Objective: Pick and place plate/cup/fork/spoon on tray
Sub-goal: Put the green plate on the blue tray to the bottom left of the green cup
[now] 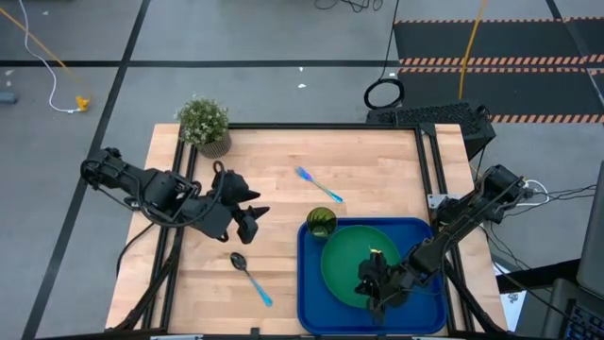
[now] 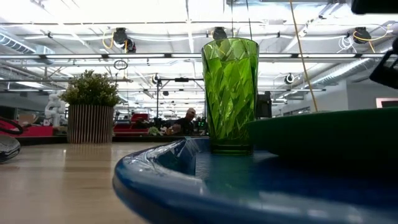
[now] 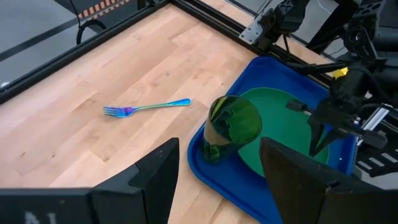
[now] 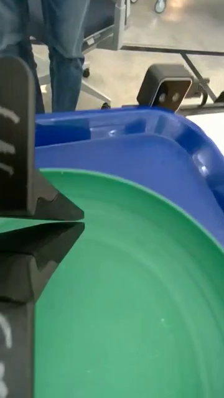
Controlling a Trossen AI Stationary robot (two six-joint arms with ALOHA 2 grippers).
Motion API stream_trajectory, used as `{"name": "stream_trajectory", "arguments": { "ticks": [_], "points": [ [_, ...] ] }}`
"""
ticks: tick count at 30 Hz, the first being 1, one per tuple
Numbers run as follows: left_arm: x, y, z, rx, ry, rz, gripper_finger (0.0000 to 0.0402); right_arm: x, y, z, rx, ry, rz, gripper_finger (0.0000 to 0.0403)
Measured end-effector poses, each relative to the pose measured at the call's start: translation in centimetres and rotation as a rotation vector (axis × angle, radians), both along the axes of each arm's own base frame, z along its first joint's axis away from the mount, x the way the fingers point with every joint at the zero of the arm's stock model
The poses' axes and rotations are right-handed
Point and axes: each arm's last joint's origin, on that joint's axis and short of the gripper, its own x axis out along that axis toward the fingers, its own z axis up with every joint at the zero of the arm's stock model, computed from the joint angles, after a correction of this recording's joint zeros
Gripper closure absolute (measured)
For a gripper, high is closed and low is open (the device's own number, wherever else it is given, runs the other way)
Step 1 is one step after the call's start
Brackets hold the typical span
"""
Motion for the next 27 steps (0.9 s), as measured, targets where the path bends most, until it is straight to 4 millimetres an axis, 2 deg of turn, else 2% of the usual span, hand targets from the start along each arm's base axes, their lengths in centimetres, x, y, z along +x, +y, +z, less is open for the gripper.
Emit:
{"name": "stream_trajectory", "arguments": {
  "ticks": [7, 27],
  "points": [
    [-0.1, 0.1, -0.1, 0.015, 0.022, -0.003, 0.0179, -0.1, 0.0, -0.6, 0.093, -0.061, 0.019, 0.0401],
    [-0.2, 0.1, -0.2, 0.009, 0.021, 0.013, 0.0179, -0.9, 0.3, -1.2, 0.12, -0.009, 0.087, 0.0403]
  ]
}}
